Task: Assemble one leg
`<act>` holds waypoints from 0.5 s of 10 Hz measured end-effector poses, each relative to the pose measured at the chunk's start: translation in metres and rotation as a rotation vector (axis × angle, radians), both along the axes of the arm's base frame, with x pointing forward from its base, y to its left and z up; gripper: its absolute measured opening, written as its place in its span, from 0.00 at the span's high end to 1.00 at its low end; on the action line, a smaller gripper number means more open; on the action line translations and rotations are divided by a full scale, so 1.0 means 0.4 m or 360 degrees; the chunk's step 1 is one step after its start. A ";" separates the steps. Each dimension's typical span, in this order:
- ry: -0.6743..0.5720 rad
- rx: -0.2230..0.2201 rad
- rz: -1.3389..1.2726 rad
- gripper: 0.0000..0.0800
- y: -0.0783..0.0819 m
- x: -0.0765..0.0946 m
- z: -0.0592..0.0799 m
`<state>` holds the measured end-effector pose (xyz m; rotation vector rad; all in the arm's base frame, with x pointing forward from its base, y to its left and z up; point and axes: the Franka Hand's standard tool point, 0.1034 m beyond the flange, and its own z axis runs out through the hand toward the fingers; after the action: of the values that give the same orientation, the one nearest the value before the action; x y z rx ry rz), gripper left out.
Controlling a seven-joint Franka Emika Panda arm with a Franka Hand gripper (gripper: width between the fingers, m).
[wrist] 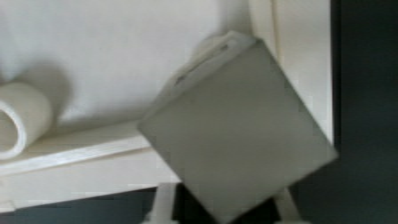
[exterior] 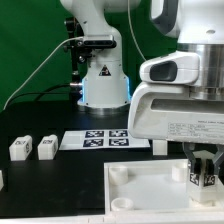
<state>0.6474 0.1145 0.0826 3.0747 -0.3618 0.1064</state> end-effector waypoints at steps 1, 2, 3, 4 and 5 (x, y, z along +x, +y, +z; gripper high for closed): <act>-0.0004 0.0005 -0.0079 0.97 0.000 0.000 0.000; -0.0012 0.0018 -0.0241 0.97 0.000 0.000 0.000; -0.0017 0.0024 -0.0339 0.99 0.000 0.000 0.000; -0.0021 0.0027 -0.0403 1.00 0.000 0.000 0.000; -0.0020 0.0026 -0.0394 1.00 0.000 0.000 0.000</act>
Offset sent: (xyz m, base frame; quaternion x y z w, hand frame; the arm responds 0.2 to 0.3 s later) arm 0.0000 0.0000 0.0000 0.0000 0.0000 0.1790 0.9838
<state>0.6474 0.1143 0.0825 3.0152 -0.7419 0.1141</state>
